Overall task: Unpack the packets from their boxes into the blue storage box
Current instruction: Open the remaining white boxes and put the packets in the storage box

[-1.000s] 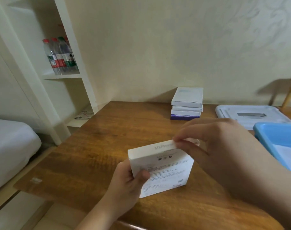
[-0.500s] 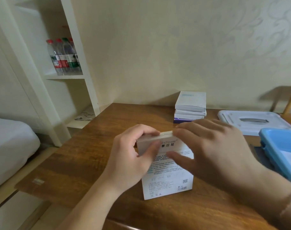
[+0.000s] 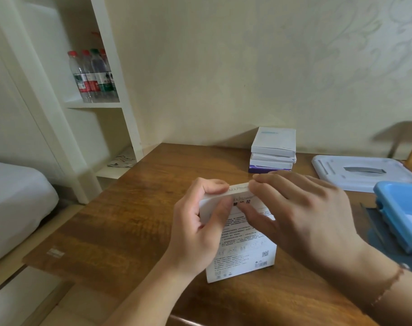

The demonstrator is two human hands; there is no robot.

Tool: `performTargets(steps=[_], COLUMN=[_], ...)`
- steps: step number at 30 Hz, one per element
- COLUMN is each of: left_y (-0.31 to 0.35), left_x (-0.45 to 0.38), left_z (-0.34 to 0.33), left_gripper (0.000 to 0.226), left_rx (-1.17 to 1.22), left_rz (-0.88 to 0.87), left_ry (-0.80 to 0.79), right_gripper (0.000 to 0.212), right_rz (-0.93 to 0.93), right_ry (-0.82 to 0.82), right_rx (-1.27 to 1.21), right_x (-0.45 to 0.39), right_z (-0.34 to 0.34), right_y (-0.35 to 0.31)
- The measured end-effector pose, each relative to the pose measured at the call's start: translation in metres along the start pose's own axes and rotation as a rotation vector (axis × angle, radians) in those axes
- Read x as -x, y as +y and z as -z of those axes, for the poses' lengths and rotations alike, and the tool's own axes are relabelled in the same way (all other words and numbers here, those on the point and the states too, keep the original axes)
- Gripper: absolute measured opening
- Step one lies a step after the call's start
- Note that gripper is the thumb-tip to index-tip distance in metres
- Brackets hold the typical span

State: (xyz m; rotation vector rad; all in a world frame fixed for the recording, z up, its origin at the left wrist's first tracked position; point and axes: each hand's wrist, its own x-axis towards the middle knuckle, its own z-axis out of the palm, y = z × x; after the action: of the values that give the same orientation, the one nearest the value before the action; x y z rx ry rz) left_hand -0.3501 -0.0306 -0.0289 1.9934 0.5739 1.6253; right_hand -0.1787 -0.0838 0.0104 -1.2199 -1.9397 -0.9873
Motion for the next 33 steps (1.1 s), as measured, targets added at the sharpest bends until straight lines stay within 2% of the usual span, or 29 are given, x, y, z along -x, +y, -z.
performTargets(steps=[13,21,23,26,29,33], left_y=[-0.009,-0.017,-0.021,-0.023,-0.024,-0.024], left_x=[-0.001,-0.008,-0.010,-0.014,-0.014,-0.014], left_z=[-0.002,0.000,0.001,0.001,0.000,0.000], left_gripper=[0.015,0.019,0.020,0.024,0.025,0.022], left_rx=[0.030,0.008,-0.018,-0.015,0.003,-0.034], left_rz=[-0.024,0.008,0.008,0.031,0.023,0.013], left_ry=[0.046,0.034,0.041,0.046,0.033,0.056], right_gripper=[0.022,0.020,0.022,0.029,0.019,0.007], right_rz=[0.066,0.054,0.008,-0.157,-0.191,-0.063], right_ry=[0.113,0.120,0.109,0.106,0.171,0.256], right_rx=[0.086,0.069,0.010,-0.138,-0.211,-0.154], right_x=[0.002,-0.001,0.002,0.008,0.009,0.011], right_z=[-0.014,-0.025,-0.026,-0.029,-0.035,-0.044], right_y=[0.001,0.004,0.005,0.001,-0.003,-0.004])
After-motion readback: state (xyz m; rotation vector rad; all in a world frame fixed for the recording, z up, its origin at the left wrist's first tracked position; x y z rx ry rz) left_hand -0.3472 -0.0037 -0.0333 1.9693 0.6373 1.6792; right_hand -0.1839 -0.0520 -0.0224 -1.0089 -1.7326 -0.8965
